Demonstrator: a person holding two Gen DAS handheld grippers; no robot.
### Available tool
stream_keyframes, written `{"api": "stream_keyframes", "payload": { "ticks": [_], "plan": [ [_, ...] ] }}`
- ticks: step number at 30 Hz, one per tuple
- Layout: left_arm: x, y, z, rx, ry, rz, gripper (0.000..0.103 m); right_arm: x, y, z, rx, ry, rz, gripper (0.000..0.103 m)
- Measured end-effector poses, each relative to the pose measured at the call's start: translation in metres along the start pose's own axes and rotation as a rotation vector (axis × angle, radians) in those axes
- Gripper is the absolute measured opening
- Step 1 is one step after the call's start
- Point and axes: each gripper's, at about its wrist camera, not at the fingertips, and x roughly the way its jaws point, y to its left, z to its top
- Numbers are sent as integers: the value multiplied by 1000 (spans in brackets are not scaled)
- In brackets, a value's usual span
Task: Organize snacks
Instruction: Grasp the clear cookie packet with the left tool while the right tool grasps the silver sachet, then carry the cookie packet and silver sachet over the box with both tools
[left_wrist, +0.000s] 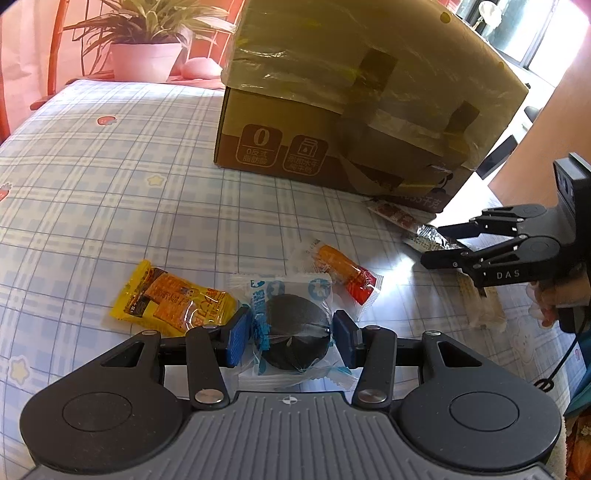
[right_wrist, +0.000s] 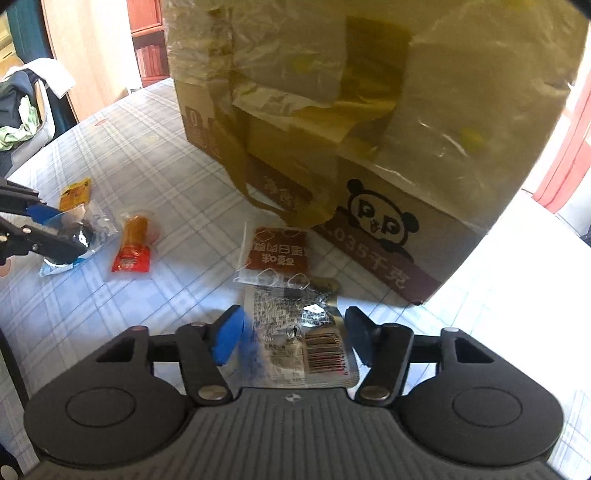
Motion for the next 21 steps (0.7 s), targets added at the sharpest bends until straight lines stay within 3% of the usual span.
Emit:
{"api": "stream_keyframes", "payload": {
  "ticks": [2, 3, 12, 21],
  "plan": [
    [0, 2, 0, -6, 0, -4, 51, -2, 5, -2, 5, -15, 4, 45],
    [0, 3, 1, -10, -1, -7, 51, -3, 8, -3, 2, -20, -4, 43],
    [-3, 4, -1, -32, -4, -12, 48, -17, 35, -19, 47, -100, -31, 41],
    [-13, -1, -1, -14, -36, -14, 47, -48, 47, -35, 189, -253, -60, 41]
  ]
}}
